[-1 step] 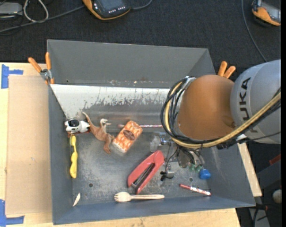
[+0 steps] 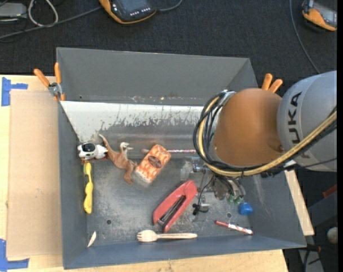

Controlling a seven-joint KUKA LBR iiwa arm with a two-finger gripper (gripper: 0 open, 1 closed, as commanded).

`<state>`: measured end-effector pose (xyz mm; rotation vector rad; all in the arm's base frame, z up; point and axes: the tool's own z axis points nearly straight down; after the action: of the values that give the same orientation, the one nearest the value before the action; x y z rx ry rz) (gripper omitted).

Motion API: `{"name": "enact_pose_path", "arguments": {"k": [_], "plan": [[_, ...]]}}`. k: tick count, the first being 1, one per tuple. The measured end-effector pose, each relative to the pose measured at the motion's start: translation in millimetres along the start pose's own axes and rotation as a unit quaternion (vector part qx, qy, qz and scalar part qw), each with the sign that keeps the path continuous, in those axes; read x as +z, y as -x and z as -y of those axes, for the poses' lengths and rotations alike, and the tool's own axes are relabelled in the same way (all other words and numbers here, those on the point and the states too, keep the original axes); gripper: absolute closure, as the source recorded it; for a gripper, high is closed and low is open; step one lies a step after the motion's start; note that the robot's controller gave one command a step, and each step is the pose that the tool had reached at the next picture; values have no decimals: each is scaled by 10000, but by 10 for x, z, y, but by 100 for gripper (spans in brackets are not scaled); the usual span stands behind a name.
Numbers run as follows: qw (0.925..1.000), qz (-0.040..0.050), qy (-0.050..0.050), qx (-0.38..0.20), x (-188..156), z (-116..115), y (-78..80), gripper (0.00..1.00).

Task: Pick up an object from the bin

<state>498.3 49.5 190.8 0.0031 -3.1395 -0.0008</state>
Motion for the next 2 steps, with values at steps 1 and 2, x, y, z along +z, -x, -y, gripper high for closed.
{"name": "enact_pose_path", "arguments": {"k": [1, 2], "plan": [[9989, 12, 1, -479, 452, -108, 51, 0], [9983, 3, 1, -584, 1040, 77, 291, 0]]}}
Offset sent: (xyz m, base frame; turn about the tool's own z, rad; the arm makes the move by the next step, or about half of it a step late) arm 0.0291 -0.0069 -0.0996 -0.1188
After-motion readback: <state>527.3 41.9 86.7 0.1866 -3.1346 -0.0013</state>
